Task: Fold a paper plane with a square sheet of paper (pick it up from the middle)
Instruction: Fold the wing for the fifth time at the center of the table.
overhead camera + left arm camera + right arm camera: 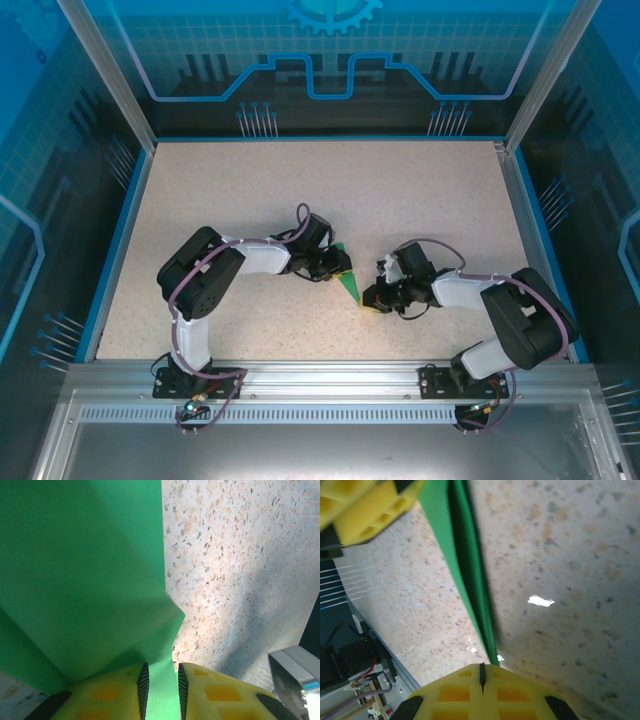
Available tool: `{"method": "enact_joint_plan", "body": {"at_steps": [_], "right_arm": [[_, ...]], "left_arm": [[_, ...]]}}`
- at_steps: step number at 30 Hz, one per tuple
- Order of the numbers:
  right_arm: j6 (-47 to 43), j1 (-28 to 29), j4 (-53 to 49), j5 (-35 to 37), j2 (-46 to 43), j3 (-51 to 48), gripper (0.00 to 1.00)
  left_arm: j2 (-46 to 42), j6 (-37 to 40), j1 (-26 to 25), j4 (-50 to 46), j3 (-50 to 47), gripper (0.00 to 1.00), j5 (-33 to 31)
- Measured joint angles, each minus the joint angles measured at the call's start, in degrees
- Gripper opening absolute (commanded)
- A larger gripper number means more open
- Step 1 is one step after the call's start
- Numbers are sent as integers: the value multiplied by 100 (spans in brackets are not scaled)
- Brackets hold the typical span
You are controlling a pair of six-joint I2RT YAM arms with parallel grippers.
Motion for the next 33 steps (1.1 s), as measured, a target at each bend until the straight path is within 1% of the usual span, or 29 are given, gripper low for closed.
{"method": "enact_joint_plan", "body": {"at_steps": [5,11,16,19,20,25,33], "right_arm": [[201,0,164,-35,76,420,6],[393,0,555,-157,850,903,9],[415,2,564,-55,1384,973,7],[367,-11,535,-15,1432,973,0],[341,-11,531,-11,1434,973,0],[337,-22,678,-24,1432,883,0],[334,-22,697,-24,1429,872,0]], "left_arm": [[0,0,0,0,0,28,4],[0,0,0,2,0,28,7],[0,0,0,2,0,28,7],[0,2,0,11,0,30,11],[-2,4,0,13,0,31,22],[-15,37,-9,-114,85,36,28],[-393,157,-9,-306,81,37,4]]}}
